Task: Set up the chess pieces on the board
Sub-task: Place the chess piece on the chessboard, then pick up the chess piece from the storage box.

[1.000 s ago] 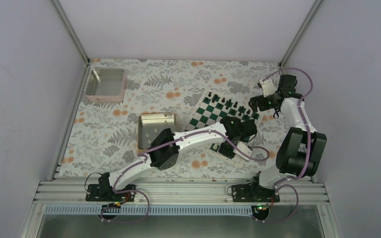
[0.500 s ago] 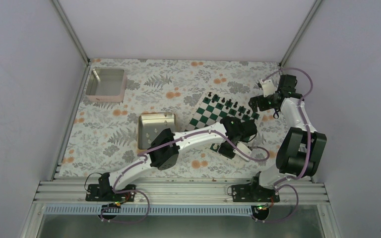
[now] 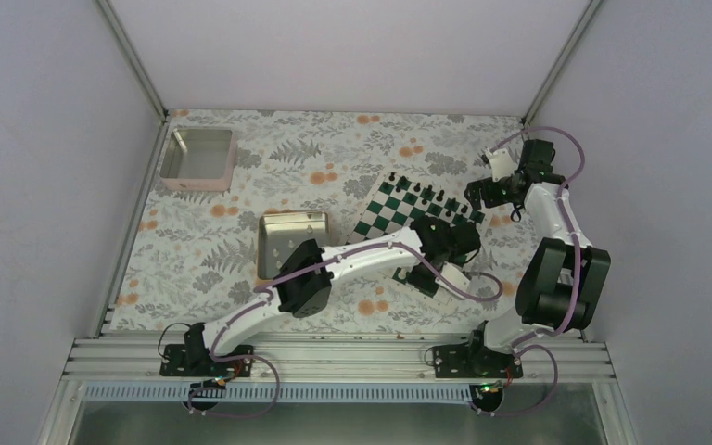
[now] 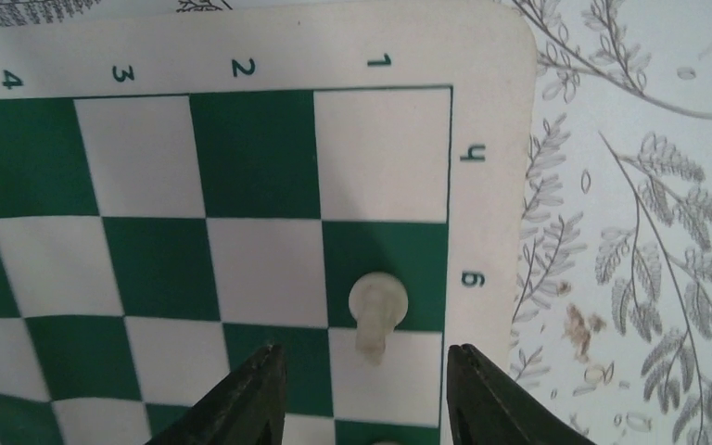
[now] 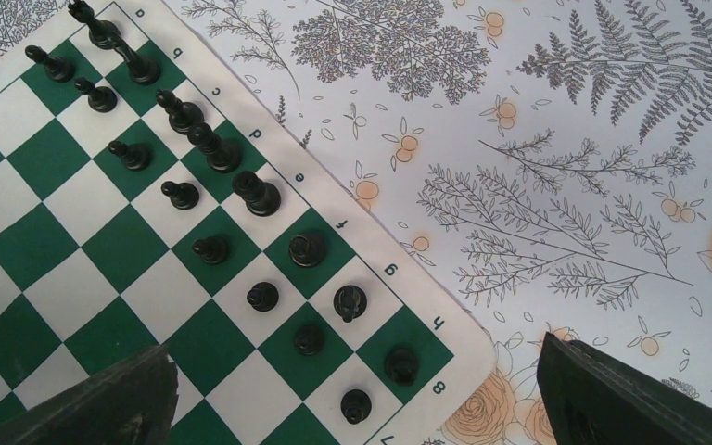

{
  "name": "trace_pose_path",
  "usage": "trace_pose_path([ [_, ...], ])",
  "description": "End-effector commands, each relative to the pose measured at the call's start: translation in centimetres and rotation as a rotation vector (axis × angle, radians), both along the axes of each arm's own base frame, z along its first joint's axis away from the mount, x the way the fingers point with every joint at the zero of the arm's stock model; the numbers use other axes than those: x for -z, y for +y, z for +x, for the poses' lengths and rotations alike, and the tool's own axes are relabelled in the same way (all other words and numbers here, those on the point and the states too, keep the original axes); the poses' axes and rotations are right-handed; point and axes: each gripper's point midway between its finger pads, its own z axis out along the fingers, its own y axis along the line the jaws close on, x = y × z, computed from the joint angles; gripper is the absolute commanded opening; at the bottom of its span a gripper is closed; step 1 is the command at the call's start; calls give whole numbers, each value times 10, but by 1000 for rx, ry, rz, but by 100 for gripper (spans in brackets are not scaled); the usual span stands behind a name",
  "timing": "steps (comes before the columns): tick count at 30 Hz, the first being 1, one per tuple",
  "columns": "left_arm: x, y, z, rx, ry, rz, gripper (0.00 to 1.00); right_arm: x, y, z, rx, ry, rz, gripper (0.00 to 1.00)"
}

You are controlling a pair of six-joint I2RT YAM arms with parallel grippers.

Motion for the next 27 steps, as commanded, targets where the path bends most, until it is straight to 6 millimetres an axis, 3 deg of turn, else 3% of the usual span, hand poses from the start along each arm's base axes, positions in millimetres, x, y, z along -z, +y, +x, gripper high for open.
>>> trace_pose_path([
  [1,-46,11,5,-8,-77,-24,46,-12,-2,2,3,-28,12,100],
  [5,-83,39,4,-33,-113,-30,48,-9,-2,2,4,-23,12,100],
  [11,-101,132,39,-227,-170,21,47,-10,-1,1,1,-25,14,100],
  [15,-95,206,71,-409,-144,33,42,-13,0,2,-2,-28,19,100],
  [19,-70,259,77,-504,-143,78,41,-13,1,3,-5,-26,23,100],
  [23,-53,278,79,-545,-99,76,41,-11,2,4,-7,-17,27,100],
  [27,-40,282,85,-554,-51,58,40,-10,2,3,-6,-12,26,100],
])
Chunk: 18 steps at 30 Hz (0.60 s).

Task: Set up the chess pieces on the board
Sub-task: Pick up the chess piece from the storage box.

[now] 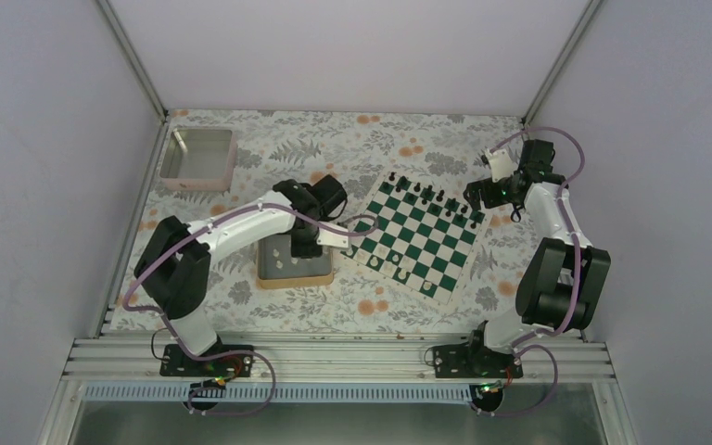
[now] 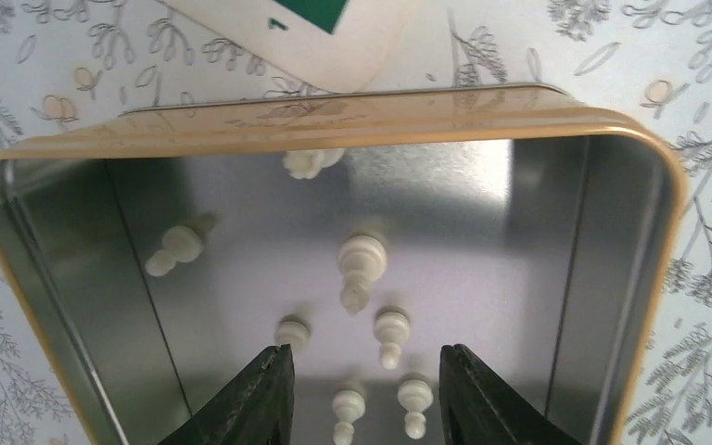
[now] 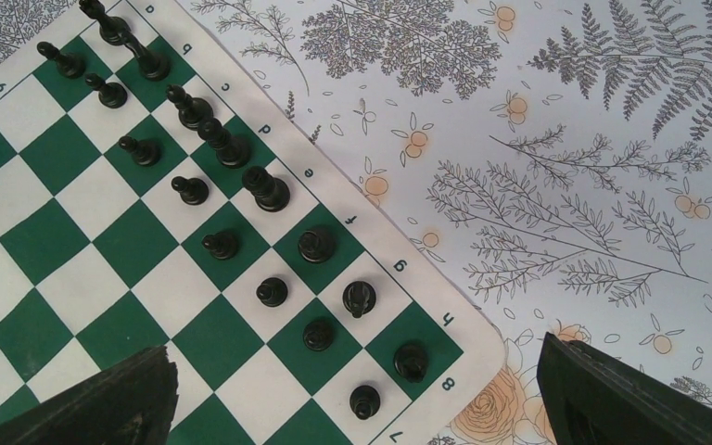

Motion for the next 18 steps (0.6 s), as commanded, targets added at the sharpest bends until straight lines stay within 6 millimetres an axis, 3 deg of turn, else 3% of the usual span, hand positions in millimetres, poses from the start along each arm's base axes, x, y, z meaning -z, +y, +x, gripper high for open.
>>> trace_pose_path([
  [1,2,-9,16,-12,-7,-100,40,-10,-1,5,2,-21,13,100],
  [7,24,0,22,-29,14,-72,40,-9,-1,4,2,-19,11,100],
  [18,41,2,19,-34,75,-61,40,-5,-2,5,0,-10,8,100],
])
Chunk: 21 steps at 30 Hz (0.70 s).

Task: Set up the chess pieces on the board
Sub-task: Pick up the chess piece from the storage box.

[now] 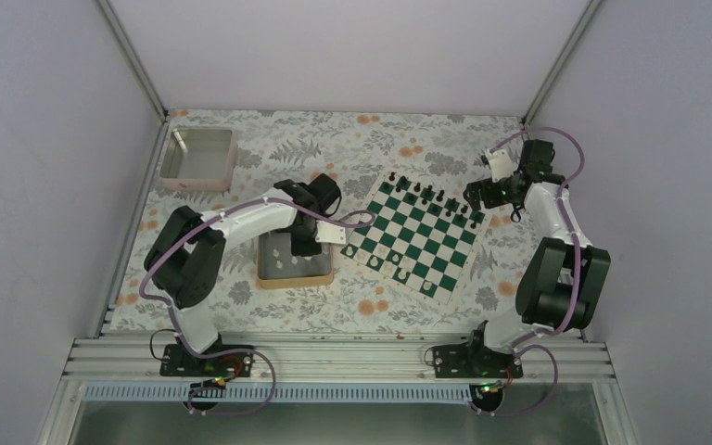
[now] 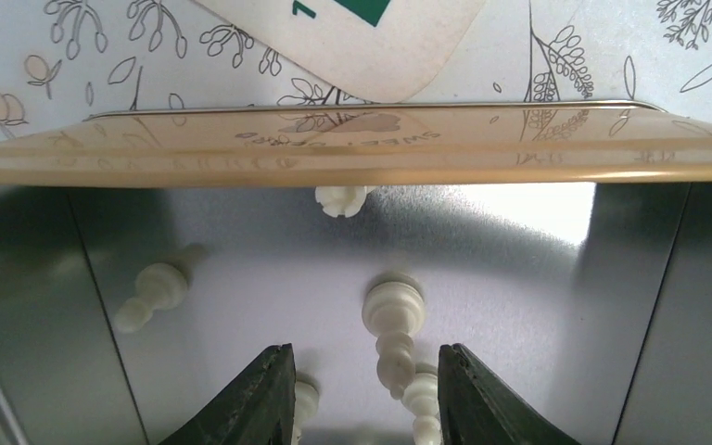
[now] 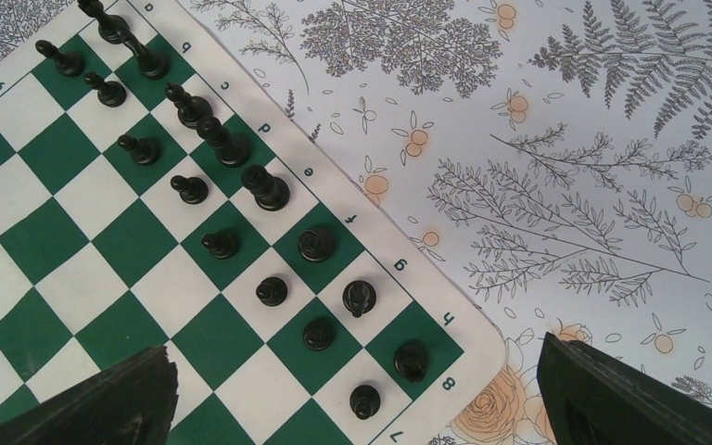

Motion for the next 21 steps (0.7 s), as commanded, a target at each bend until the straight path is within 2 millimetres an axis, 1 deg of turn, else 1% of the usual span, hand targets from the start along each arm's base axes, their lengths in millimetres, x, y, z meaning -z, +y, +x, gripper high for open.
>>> trace_pose_path([
  [1,9,-1,-1,13,35,-4,39,-5,-1,5,0,-12,9,100],
  [3,13,0,-2,12,45,5,37,-4,-1,4,-1,-10,9,100],
  [10,22,7,-1,2,46,37,36,-6,-1,4,0,-13,9,100],
  [14,22,7,-1,1,50,36,27,-5,-1,4,-1,-13,8,100],
  [17,22,7,-2,3,60,37,15,-5,-1,4,0,-13,9,100],
  [20,23,8,-3,1,63,44,10,-6,-1,4,0,-14,9,100],
  [21,22,8,-2,0,61,43,9,-6,-1,3,1,-14,8,100],
])
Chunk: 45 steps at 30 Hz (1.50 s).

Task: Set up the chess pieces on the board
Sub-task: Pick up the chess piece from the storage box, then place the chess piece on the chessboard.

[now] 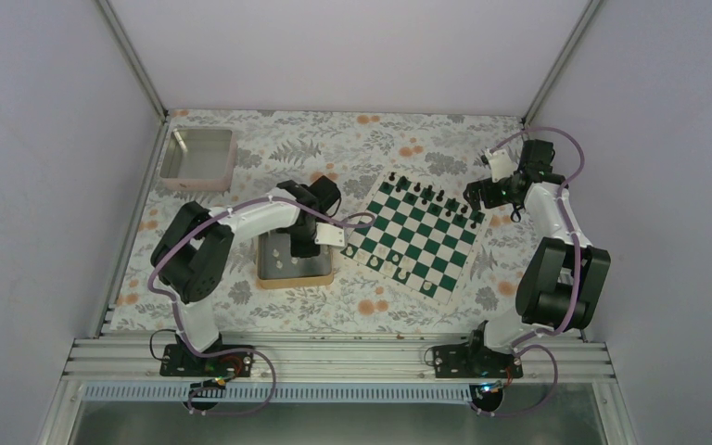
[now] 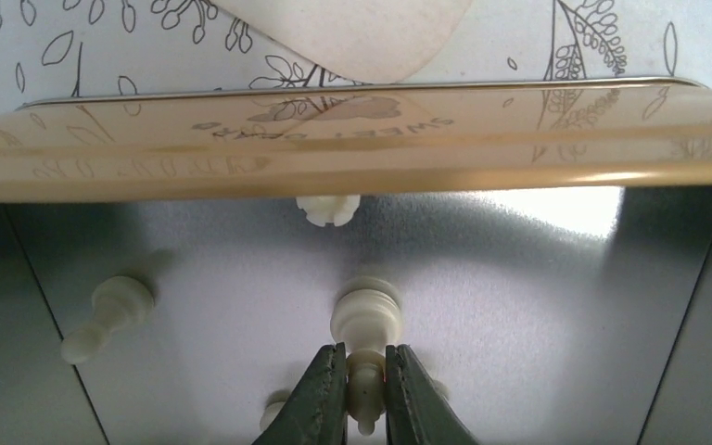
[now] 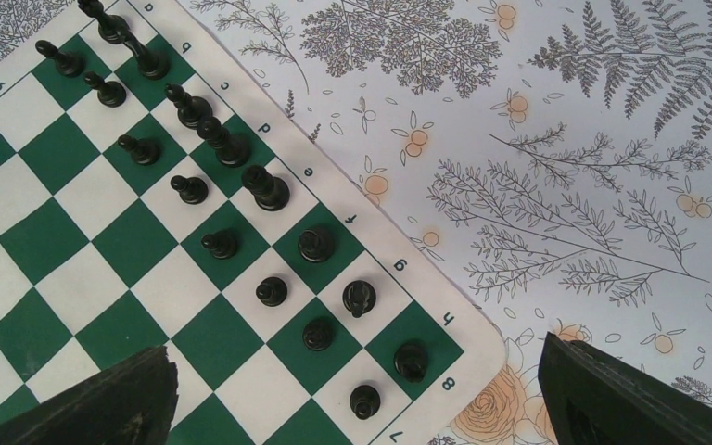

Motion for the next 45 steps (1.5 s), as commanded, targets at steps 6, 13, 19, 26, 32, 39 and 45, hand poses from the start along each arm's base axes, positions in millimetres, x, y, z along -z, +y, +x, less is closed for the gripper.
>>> trace_pose_path([
  [6,-28,-5,3,-6,-13,-19,8,-5,-2,3,2,-14,6,100],
  [13,-116,-60,-9,95,-149,-78,9,-6,-3,5,5,-14,5,100],
  [19,-130,-136,-43,279,-134,-111,9,-4,-2,5,4,-7,8,100],
  [26,-107,-207,-69,453,-91,-127,9,-4,-1,3,4,-5,13,100],
  [32,-85,-245,-84,524,-51,-137,10,-5,-1,3,0,-6,18,100],
  [39,-57,-266,-104,576,-9,-115,10,-4,0,3,-4,-4,16,100],
  [45,-42,-266,-104,576,7,-95,11,-4,0,2,-5,-6,16,100],
])
